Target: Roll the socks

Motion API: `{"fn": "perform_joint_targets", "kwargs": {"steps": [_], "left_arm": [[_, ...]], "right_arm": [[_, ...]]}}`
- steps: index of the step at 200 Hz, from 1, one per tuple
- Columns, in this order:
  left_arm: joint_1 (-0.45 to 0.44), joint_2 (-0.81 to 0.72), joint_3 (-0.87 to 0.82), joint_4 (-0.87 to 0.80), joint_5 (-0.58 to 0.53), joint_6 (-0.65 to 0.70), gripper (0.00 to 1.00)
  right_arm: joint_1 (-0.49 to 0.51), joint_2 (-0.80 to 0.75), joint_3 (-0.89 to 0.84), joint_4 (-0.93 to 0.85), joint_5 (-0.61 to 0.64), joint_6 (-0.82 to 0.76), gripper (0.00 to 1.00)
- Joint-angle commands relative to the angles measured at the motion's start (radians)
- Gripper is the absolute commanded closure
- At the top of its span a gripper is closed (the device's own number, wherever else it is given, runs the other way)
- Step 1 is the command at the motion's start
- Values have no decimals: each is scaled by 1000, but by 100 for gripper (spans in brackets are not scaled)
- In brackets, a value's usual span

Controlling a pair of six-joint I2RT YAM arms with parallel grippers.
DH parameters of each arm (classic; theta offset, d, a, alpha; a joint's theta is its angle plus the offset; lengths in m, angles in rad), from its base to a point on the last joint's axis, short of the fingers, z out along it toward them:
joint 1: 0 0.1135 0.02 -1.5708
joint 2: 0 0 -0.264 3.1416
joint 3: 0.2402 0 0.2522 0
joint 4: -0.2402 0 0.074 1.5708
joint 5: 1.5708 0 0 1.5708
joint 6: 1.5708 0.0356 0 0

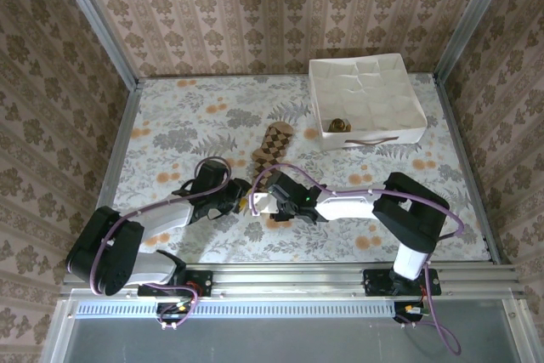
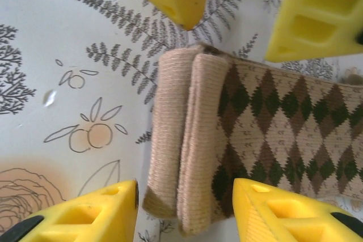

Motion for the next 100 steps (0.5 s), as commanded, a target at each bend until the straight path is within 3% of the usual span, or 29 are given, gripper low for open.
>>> {"fn": "perform_joint_targets", "kwargs": {"steps": [1,36,76,100], "left_arm": [[17,-30,-1,-11,16,-6,59],[29,-41,-1,-24,26,1,59],[36,-60,-3,-43,28,7,59],[41,-84,-9,-64,26,9,59]], "right_arm": [[10,27,24,-1,31,-8,54],[13,40,44,-12,42,8,61],[13,44,58,-28,38,27,87],[13,40,58,-39,39,44,98]]}}
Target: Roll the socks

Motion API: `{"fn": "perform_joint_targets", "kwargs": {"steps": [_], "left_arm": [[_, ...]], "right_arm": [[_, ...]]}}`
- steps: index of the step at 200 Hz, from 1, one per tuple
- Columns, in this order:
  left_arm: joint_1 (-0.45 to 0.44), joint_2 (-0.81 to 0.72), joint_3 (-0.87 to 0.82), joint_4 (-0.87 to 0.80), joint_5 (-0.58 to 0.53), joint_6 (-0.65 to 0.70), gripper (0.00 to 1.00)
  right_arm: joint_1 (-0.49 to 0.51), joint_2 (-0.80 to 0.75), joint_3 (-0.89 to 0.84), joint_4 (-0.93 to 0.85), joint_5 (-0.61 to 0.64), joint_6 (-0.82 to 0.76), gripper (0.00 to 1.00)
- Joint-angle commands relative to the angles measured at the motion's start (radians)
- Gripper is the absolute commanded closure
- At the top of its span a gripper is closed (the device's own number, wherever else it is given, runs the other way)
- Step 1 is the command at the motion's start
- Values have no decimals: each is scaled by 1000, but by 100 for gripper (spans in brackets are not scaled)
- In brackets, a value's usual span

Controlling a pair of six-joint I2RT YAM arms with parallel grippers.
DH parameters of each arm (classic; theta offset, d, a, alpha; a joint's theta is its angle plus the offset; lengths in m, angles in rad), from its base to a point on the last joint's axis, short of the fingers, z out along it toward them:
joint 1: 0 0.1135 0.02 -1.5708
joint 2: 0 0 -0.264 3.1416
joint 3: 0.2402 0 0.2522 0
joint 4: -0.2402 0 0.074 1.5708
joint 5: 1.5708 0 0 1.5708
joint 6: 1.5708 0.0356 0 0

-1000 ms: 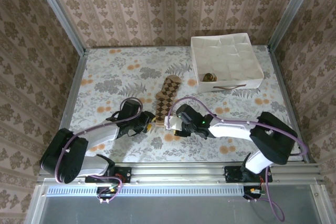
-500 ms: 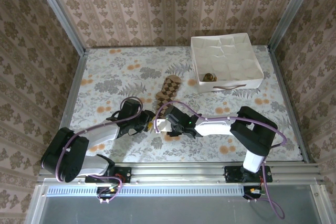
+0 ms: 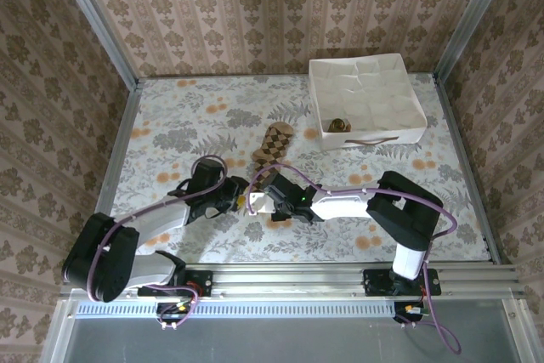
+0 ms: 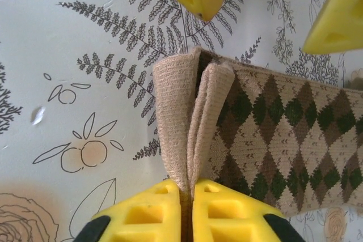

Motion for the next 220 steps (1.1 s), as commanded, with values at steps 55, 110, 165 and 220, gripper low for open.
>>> {"fn": "perform_joint_targets", "kwargs": {"steps": [55,110,165,220], "left_arm": [[17,-133,-30,-137,8,9,60],[14,-274,-50,-285,-2,16,60],[4,-262,-44,-299,19,27,62],[-17,-241,-38,-283,21,21,62]], "right_arm": [[21,-77,12,-111,-61,80,100],[71,-184,-28,-190,-185,244,100],[23,-119,25,-224,-298,316,100],[-46,-44,99,-259,-382,365,100]]}}
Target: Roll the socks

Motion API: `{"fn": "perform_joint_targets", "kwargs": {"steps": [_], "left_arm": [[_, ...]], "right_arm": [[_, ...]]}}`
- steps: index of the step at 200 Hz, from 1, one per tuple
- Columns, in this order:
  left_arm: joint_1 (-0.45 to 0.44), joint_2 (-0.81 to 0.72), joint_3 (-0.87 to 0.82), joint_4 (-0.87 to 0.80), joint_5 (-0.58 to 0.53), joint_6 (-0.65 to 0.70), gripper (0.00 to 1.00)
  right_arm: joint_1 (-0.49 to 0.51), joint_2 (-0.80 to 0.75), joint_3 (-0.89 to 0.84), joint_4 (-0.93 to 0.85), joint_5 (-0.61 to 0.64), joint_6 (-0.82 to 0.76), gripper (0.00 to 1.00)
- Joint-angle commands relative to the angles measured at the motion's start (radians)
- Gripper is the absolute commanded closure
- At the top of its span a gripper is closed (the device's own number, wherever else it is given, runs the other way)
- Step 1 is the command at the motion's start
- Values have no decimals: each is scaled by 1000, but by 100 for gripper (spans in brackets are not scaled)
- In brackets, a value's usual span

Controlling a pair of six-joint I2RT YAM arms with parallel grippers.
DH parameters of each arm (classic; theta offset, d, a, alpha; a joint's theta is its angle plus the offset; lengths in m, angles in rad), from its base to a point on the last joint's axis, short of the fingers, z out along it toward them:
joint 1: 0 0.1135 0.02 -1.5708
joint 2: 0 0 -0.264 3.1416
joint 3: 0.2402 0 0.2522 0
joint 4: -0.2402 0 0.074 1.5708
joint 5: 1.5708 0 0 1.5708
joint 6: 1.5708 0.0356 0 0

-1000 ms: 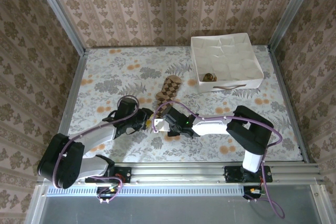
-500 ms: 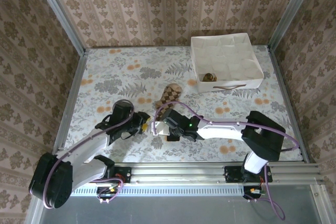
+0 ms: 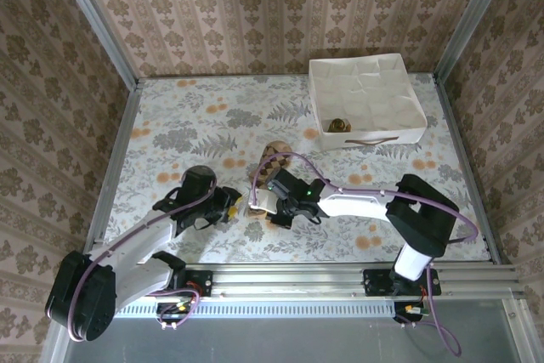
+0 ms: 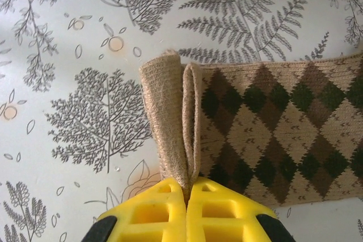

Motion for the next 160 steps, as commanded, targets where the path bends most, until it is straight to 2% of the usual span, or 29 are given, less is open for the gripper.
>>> {"fn": "perform_joint_targets", "kwargs": {"steps": [1,24,69,111,160], "left_arm": [[-14,7,0,-5,13,12,63],[-27,23,-1,17,21,5,66],[-71,47,-22,54,7,-49,67],[-98,82,-53,151,-6,-118,65],[-111,178,-66,290,-8,-168,58]], "right_arm": [[-21,45,54,-46,-71,46,100],[-41,82,72,-57,-80,62,100],[-65,134,77,-43,-81,109,100],[-72,156,87,-44,-81,136,100],[-78,158,82,-54,-91,146,100]]}}
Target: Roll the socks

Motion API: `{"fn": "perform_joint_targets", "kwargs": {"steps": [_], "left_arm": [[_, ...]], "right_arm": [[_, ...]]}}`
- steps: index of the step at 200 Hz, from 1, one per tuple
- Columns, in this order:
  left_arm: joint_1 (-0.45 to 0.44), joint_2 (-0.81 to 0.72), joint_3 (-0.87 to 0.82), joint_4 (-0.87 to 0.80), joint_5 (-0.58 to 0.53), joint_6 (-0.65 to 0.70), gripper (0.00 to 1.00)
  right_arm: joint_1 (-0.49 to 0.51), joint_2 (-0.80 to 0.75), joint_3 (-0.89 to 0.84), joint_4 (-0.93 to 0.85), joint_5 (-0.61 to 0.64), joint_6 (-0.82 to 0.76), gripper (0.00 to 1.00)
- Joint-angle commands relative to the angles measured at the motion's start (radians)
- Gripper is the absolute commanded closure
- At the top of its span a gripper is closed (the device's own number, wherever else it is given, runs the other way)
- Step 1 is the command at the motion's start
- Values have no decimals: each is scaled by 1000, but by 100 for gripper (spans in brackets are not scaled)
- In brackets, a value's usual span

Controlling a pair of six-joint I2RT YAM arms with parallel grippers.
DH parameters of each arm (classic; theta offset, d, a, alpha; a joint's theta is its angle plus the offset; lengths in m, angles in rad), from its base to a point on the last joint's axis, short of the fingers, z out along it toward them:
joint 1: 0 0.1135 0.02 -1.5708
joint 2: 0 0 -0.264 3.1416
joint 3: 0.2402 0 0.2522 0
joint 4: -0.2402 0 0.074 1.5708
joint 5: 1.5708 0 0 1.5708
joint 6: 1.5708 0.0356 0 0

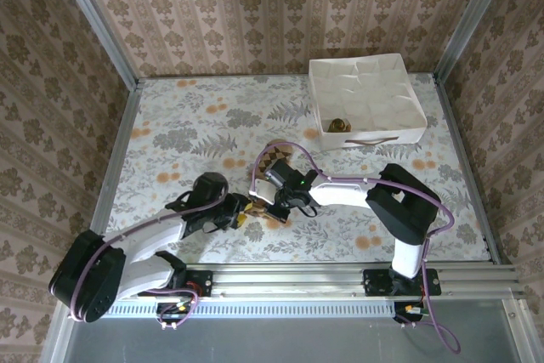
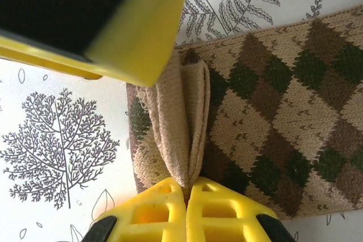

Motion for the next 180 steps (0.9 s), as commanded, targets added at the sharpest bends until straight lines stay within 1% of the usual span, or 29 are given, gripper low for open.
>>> {"fn": "perform_joint_targets", "kwargs": {"steps": [1,37,70,86,100,118,135,161,180], "left_arm": [[-8,47,-17,109,-10,-53,58],[-17,142,24,147,6,-49,56],[-21,205,33,80,13,-87,63],[-21,224,50,21,16,-100,70],[-22,236,77,-72,25,-99,87],[-25,240,94,-150,36,-108,99],[-28,221,92,-197,41,-142,100],[-30,160,84,-277,32,-181,100],[-30,124,82,-327,22,-189,100]], "right_arm": [[-8,33,12,-38,-14,18,100],[-12,34,12,-37,-17,27,100],[-14,33,10,-30,-26,23,100],[-14,28,2,-23,-30,14,100],[-14,20,-11,-11,-29,1,100],[-11,-6,-38,19,-25,-30,100],[2,-53,-78,66,-6,-84,90],[37,-165,-171,180,83,-169,70],[71,-248,-232,250,150,-213,61]]}}
